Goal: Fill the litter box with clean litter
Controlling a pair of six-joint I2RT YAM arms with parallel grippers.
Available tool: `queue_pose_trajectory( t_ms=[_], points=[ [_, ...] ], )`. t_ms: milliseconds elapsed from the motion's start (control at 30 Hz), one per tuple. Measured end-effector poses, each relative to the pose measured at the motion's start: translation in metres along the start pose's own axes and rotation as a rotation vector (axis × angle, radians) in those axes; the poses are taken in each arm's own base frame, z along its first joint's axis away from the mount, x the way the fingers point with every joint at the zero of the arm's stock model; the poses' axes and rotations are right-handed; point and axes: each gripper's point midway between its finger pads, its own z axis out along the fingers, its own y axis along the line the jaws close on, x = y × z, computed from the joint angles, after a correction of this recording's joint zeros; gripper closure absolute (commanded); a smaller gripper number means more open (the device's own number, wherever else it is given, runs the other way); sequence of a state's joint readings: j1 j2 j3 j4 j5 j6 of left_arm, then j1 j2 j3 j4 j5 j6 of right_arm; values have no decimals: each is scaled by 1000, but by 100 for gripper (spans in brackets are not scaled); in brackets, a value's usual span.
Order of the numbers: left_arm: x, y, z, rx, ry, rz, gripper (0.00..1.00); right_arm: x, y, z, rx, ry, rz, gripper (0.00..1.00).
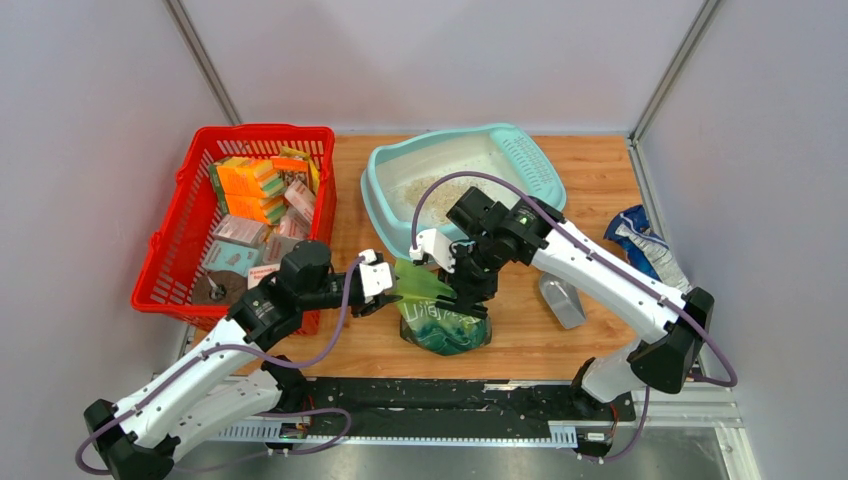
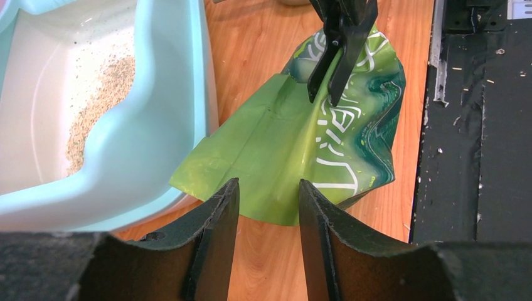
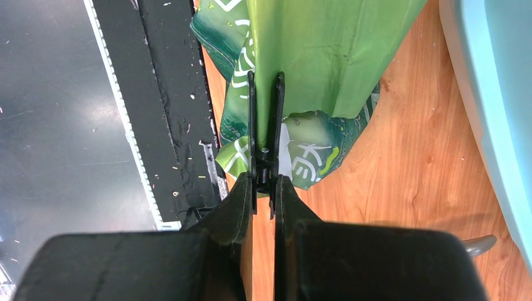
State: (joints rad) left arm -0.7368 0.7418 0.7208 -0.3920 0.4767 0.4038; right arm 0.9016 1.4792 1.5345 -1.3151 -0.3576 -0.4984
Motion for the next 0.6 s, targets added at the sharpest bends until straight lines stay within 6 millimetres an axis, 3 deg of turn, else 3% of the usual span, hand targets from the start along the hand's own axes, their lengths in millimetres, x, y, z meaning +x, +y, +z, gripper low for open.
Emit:
queue_pose_trajectory(
  t_ms=[467,600],
  points=[
    [0,-1,1,4,-1,-17,52,0,1,5,-26,10,-2,94],
    [0,-1,3,10,-3,-20,52,0,0,5,-25,9,-1,78]
  ],
)
